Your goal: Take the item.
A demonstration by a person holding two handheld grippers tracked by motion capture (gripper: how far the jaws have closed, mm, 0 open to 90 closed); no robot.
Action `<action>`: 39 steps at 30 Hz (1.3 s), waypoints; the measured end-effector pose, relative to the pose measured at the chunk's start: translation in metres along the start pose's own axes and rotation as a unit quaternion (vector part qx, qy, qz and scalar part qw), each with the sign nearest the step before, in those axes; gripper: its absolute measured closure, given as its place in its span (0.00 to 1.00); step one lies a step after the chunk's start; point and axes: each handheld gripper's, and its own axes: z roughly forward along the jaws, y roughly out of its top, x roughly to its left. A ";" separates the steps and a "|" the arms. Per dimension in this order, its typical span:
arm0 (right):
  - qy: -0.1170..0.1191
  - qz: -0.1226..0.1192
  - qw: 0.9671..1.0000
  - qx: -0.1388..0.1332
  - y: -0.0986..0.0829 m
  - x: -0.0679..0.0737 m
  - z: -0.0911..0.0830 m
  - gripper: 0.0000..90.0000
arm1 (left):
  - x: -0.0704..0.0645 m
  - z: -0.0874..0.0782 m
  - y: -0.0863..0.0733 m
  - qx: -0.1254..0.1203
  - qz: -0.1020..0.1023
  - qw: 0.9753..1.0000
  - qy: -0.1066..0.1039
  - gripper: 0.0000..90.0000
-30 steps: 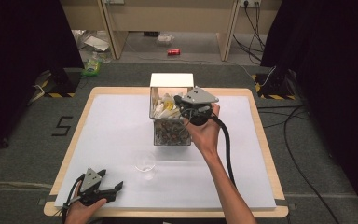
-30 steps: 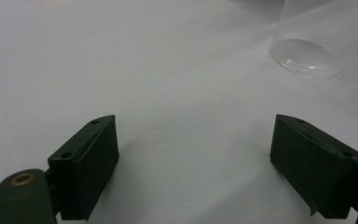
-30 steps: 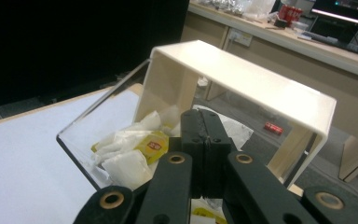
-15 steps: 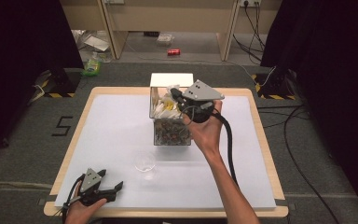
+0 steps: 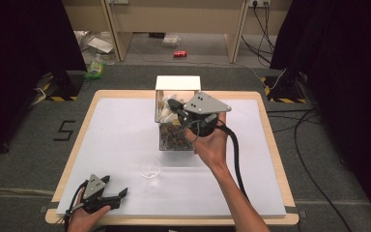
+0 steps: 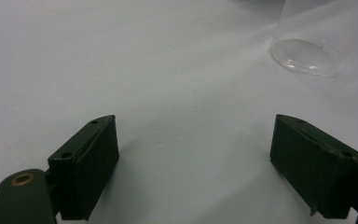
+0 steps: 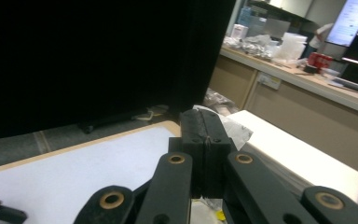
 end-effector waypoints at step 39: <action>0.141 -0.008 0.989 0.048 -0.072 0.070 0.031 1.00 | 0.000 0.000 0.000 0.000 0.001 1.000 0.000 0.16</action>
